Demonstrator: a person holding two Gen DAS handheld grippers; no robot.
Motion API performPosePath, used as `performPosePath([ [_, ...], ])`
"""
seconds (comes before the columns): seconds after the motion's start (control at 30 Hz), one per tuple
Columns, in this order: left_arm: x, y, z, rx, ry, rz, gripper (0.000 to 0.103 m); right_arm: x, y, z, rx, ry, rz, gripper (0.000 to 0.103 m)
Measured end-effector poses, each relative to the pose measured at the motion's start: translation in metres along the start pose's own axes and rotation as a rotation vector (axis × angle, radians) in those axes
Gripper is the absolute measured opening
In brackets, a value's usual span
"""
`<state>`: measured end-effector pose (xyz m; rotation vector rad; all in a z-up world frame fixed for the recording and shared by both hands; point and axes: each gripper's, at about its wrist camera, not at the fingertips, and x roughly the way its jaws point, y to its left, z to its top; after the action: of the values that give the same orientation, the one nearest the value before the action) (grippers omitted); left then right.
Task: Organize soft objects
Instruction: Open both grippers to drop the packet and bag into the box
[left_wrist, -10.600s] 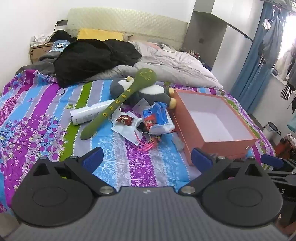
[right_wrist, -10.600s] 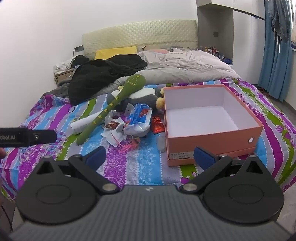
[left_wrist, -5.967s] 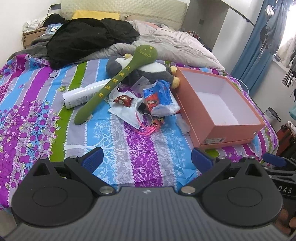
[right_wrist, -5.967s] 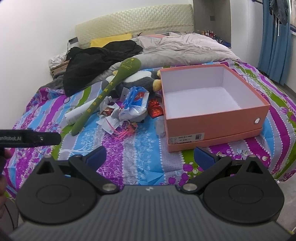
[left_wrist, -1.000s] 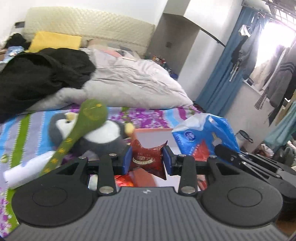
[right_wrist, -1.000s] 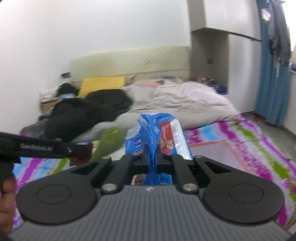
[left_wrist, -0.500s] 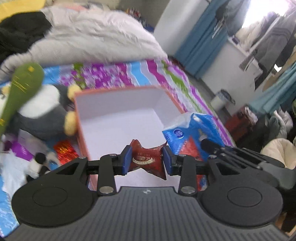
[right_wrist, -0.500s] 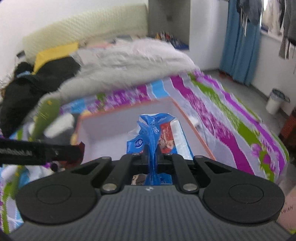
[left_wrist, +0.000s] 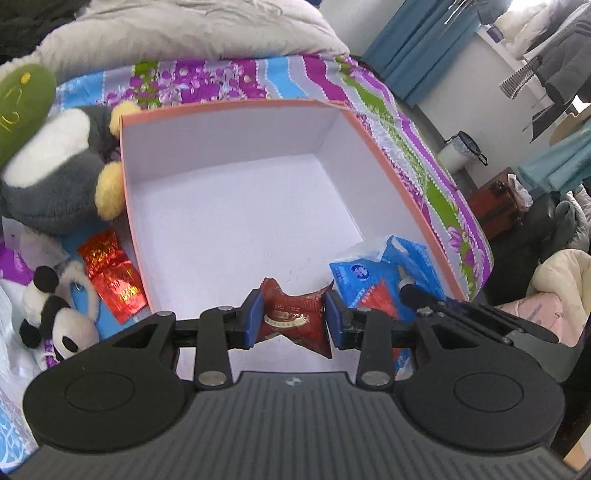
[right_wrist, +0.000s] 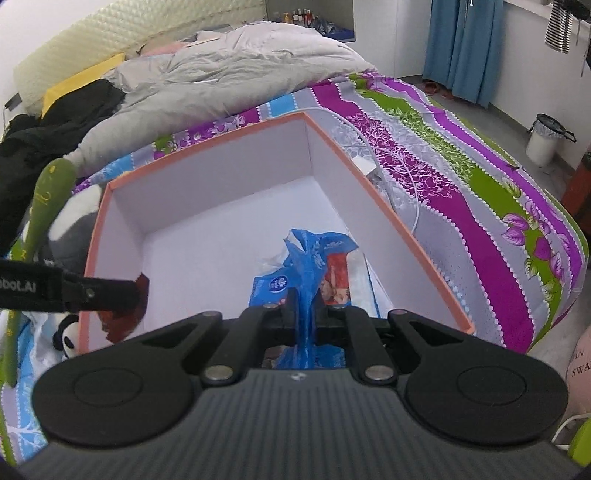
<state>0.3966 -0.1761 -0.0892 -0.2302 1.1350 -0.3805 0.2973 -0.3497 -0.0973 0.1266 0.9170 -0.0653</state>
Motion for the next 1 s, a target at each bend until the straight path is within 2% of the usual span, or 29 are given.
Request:
performPosePath([
  [0.1,0.004,-0.003,-0.001,0.010,0.010,0.009,0.043,0.002,-0.003,0.001,0.015,0.013,0.004,0.012],
  [0.17,0.004,-0.005,-0.001,0.014,0.004,0.009,0.047,0.002,-0.006,0.002,0.021,0.018,0.005,0.020],
  [0.2,0.004,-0.006,0.000,0.016,0.002,0.009,0.049,0.000,-0.007,0.001,0.025,0.015,0.009,0.034],
  [0.23,0.004,-0.007,0.001,0.020,0.005,0.007,0.049,-0.001,-0.008,0.001,0.029,0.008,0.009,0.042],
  [0.27,0.003,-0.008,0.002,0.025,0.001,0.005,0.049,-0.004,-0.009,0.001,0.029,0.000,0.001,0.044],
  [0.37,-0.003,-0.010,0.001,0.041,-0.022,0.020,0.049,-0.012,-0.011,-0.001,0.038,-0.030,-0.011,0.044],
  [0.6,-0.036,-0.009,-0.011,0.088,-0.109,0.022,0.049,-0.046,-0.009,-0.009,0.015,-0.130,0.025,0.044],
  [0.77,-0.068,-0.010,-0.030,0.162,-0.201,0.045,0.049,-0.076,0.003,-0.019,-0.022,-0.218,0.056,0.044],
  [1.0,-0.111,-0.005,-0.064,0.209,-0.317,0.062,0.049,-0.108,0.021,-0.042,-0.045,-0.296,0.102,0.045],
])
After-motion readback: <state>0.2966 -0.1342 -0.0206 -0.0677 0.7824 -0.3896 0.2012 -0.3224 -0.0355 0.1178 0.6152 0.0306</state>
